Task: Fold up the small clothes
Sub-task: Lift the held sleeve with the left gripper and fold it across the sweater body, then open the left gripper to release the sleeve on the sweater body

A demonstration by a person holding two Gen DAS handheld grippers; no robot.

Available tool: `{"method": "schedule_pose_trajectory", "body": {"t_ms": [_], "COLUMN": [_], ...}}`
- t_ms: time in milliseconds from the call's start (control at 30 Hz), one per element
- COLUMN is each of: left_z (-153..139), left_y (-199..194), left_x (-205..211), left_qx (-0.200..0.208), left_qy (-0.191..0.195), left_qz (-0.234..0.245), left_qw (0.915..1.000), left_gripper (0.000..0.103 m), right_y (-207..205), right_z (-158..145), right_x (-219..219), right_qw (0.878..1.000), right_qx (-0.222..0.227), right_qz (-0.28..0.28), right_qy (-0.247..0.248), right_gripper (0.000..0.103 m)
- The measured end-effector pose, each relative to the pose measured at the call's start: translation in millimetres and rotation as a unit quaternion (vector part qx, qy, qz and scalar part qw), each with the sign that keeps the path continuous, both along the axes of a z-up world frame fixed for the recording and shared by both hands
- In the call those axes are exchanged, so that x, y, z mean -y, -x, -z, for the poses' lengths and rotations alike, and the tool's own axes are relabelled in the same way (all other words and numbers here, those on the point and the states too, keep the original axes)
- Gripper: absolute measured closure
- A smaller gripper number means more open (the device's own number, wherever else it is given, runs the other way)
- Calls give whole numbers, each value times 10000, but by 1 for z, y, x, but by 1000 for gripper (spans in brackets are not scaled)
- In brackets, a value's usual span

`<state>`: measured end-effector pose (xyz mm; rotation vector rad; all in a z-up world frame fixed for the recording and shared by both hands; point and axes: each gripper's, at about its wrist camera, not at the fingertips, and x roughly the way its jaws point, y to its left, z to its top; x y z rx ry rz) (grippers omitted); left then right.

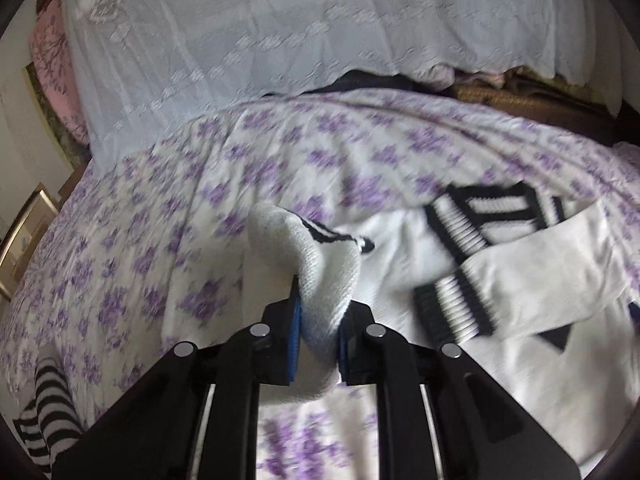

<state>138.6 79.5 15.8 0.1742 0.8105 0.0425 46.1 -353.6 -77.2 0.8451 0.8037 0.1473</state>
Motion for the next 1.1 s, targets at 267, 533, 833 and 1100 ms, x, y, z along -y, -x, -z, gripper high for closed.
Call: {"method": "schedule_pose_trajectory", "body": {"t_ms": [267, 533, 833, 1100], "left_z": [-29, -32, 57, 51], "left_y": [-1, 9, 28, 64], "left_x": [74, 135, 182, 142], "left_qx": [257, 405, -366, -357], "left_qy": [277, 889, 554, 726], "left_qz": [637, 1206, 1783, 2053], "left_qw": [9973, 9879, 9817, 9753], "left_gripper": [92, 92, 86, 17], "right_y": [1, 5, 7, 5], "right_z": [1, 2, -5, -17], "right_x": [3, 13, 10, -11], "right_qw": [10000, 9992, 9988, 9918], "right_qx": [4, 55, 227, 576], "right_qz": [30, 143, 36, -575], "right_qy": [-75, -365, -424, -990], "right_gripper": [16, 16, 16, 16]}}
